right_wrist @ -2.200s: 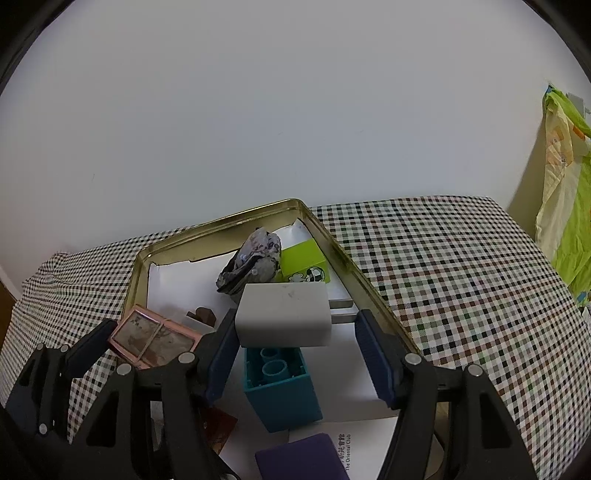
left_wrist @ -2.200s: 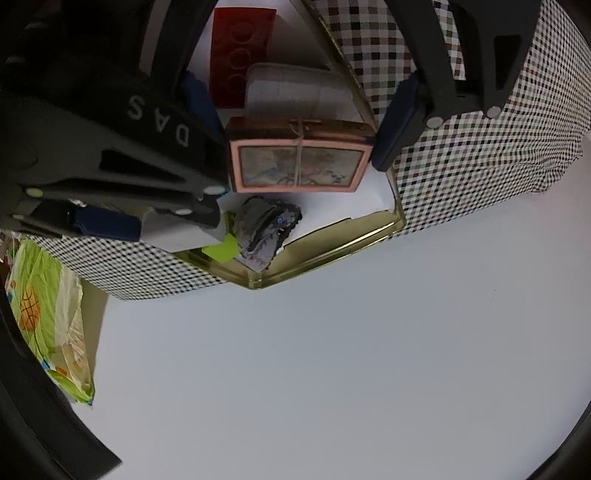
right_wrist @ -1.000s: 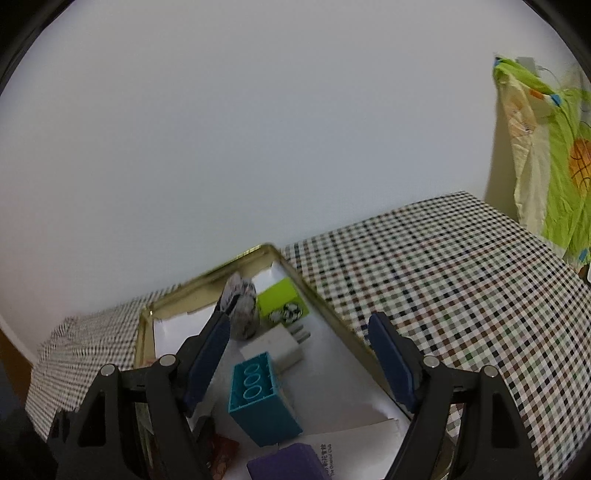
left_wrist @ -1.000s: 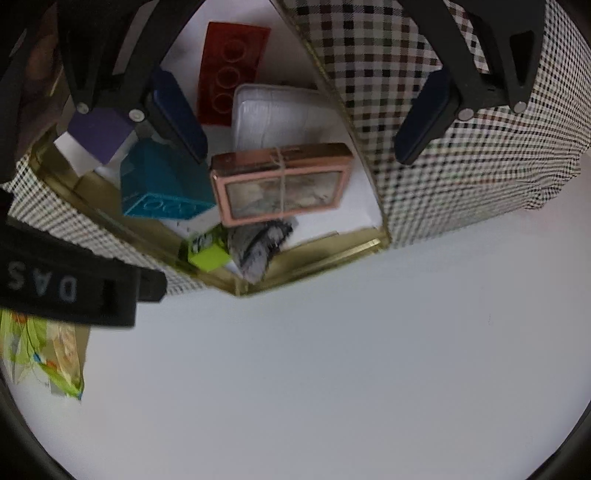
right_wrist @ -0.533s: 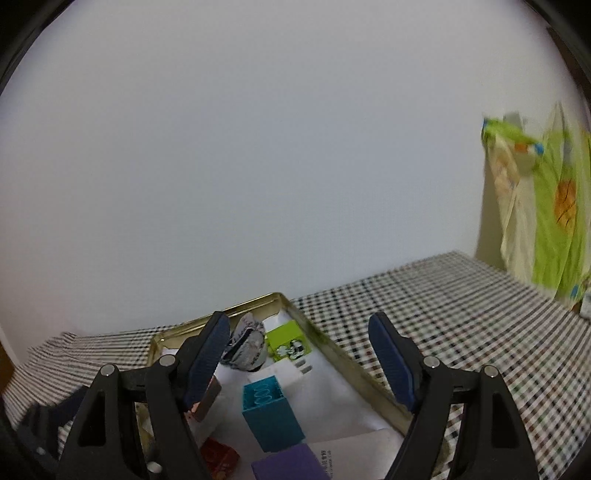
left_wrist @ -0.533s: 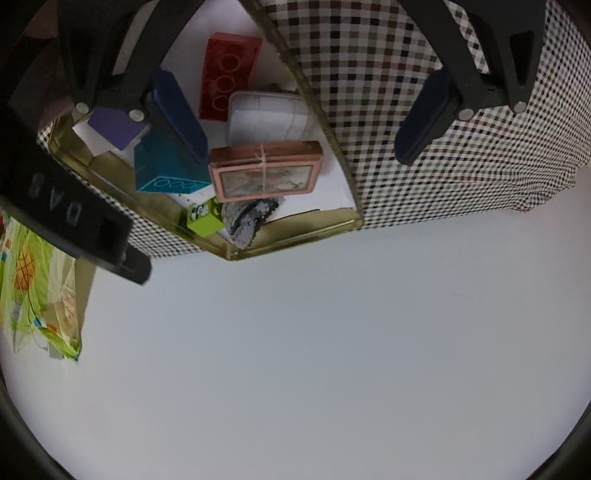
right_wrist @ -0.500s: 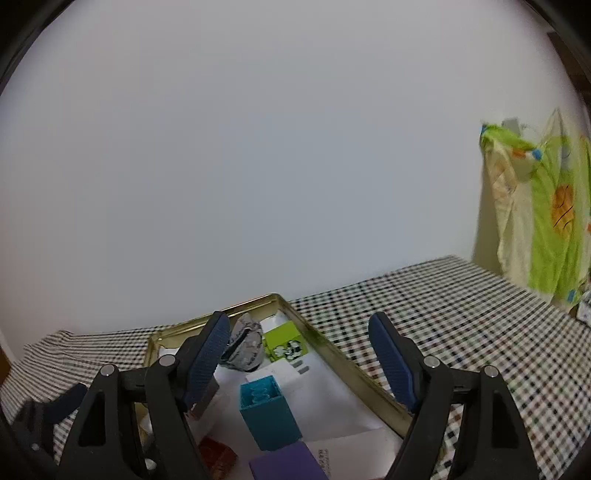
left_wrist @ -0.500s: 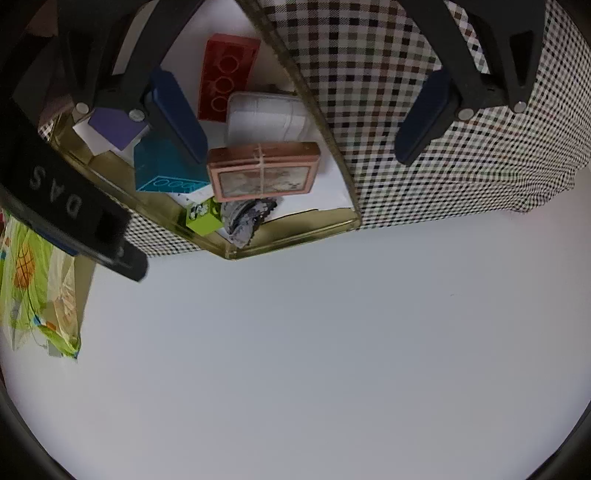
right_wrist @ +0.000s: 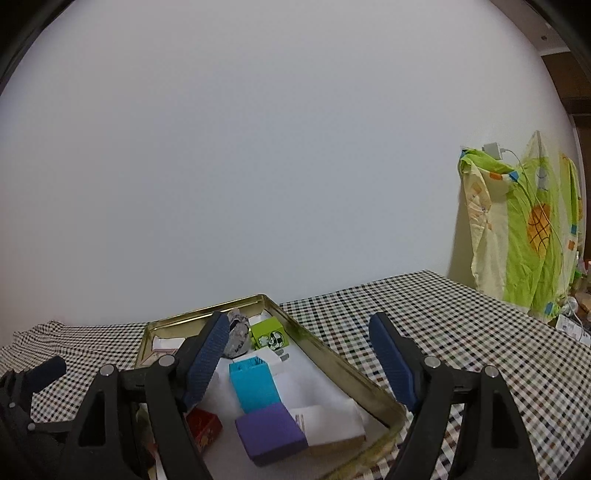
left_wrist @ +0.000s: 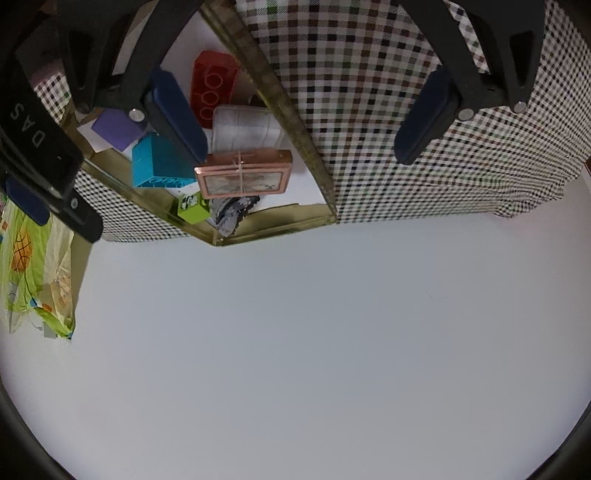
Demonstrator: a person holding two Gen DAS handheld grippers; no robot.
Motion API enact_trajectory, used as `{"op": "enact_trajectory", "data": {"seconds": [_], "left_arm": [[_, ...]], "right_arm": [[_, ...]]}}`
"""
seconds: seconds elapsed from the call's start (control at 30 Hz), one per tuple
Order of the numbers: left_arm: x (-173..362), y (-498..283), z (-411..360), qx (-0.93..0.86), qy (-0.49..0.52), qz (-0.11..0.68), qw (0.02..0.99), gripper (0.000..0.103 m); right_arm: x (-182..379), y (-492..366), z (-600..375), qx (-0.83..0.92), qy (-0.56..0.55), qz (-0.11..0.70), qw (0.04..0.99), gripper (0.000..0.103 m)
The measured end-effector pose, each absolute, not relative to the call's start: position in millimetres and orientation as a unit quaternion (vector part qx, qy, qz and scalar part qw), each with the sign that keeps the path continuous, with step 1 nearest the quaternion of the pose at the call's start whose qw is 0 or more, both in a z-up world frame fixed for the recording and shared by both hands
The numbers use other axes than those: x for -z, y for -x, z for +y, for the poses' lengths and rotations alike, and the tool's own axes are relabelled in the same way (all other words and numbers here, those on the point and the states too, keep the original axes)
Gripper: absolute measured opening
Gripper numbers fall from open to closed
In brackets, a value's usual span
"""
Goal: Organize rigid objects
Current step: 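Withdraw both open tools upward away from the tin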
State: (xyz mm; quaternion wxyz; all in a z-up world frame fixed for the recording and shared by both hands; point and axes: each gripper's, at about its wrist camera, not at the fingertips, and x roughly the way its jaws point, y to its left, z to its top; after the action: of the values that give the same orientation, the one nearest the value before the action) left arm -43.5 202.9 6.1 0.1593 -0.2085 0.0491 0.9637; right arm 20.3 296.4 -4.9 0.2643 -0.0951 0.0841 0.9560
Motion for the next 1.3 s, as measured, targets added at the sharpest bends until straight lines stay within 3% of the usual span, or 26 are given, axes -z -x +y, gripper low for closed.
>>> {"op": "enact_trajectory", "data": {"seconds": [0.13, 0.23, 1.3], "left_arm": [[-7, 35, 197, -0.967, 0.196, 0.051, 0.155, 0.103], [-8, 30, 191, -0.968, 0.192, 0.05, 0.156, 0.103], [-15, 3, 167, -0.978, 0.152, 0.021, 0.138, 0.103]], "right_arm": [[6, -33, 294, -0.954, 0.094, 0.097, 0.266, 0.081], [7, -42, 289, -0.954, 0.085, 0.1, 0.269, 0.09], [-3, -74, 252, -0.963, 0.021, 0.048, 0.264, 0.097]]}}
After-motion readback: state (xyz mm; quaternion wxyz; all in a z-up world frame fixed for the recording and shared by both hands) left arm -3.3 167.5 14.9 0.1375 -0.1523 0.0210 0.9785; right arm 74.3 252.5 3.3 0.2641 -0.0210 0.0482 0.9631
